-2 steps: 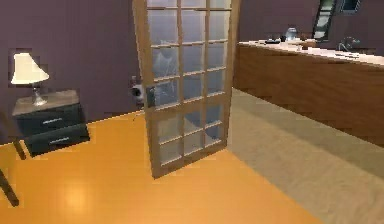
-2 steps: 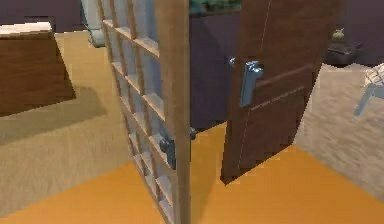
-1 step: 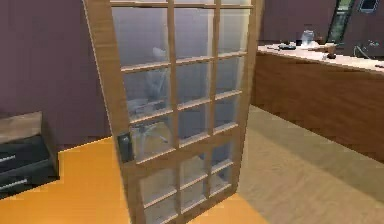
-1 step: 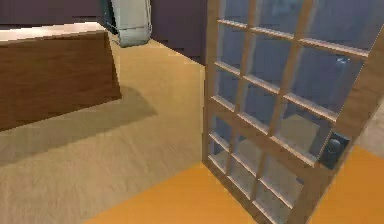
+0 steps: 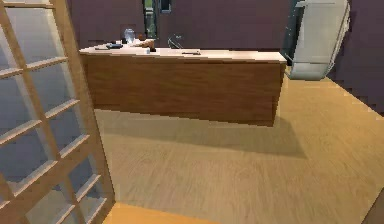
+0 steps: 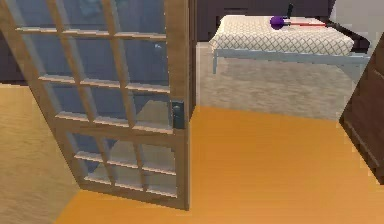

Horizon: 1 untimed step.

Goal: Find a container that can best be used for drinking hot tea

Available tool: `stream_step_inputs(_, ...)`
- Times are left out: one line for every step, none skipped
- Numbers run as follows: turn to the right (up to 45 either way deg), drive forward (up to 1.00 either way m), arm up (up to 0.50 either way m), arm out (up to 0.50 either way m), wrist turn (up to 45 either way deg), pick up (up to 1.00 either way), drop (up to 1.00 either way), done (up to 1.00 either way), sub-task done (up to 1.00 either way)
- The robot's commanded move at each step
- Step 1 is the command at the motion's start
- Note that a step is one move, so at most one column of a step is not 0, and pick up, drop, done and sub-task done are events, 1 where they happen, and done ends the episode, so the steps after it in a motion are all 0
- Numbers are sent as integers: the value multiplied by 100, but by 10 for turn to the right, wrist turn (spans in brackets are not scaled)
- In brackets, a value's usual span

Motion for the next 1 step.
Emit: stream_step_inputs(90, 0, 0, 0, 0, 0, 0, 0, 0)
